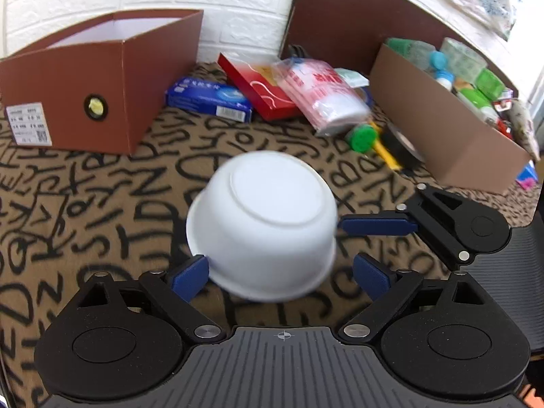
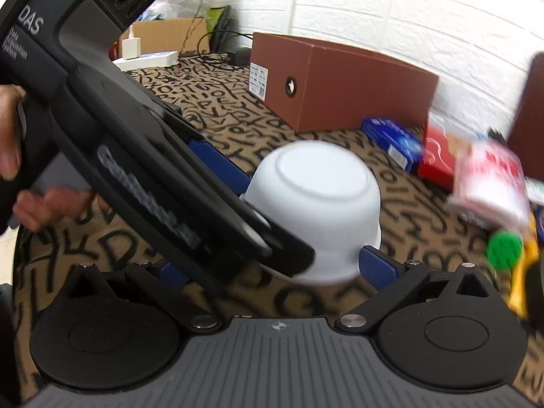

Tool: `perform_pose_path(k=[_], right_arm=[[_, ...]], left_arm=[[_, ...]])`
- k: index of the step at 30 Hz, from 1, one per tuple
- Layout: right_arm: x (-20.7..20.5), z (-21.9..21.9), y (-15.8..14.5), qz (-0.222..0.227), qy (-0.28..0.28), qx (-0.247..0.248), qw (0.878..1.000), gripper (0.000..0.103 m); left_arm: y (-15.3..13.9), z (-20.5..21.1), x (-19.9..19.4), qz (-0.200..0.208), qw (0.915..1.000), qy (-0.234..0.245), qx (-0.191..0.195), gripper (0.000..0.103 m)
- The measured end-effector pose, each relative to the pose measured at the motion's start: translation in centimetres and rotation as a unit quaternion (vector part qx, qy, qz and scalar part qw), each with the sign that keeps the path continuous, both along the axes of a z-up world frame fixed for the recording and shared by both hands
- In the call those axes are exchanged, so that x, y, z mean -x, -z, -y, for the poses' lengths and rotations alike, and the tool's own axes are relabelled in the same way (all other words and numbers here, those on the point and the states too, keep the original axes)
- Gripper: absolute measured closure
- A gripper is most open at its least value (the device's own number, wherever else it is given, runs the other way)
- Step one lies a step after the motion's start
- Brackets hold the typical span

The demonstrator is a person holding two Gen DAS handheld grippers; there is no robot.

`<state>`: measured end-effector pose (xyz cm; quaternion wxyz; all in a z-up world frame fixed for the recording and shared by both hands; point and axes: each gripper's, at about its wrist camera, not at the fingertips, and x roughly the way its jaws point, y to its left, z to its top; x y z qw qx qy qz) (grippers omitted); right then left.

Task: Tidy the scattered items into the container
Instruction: 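Close the left gripper on the rim of the white bowl and lift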

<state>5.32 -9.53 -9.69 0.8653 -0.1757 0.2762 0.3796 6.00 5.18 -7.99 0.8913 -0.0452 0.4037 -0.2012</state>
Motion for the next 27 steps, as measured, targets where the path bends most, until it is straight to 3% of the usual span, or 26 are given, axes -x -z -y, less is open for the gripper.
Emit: perform_pose_path(k=[9, 15, 20, 27], right_arm=[[-0.4, 3.4, -0.9, -0.056, 0.115, -0.038, 0.991, 0.003], [-0.2, 3.0, -0.3, -0.057, 0.104, -0.025, 0.993, 0.009], [-0.6, 2.3, -0.4, -0.047, 0.098, -0.023, 0.994, 0.009], [-2.3, 2.4, -0.3, -0.066, 0.104, -0.043, 0.991, 0.008]], left_arm=[[0.0, -5.3, -1.5, -0.047, 0.9920, -0.092, 0.072, 0.006], [-0.6, -5.0, -3.2, -0.048, 0.9913, -0.084, 0.090, 0.012], [-1.4, -3.7, -4.1, -0.034, 0.9939, -0.060, 0.086, 0.012], [-1.1, -2.8, -6.3, -0.051, 0.9930, -0.055, 0.090, 0.011]])
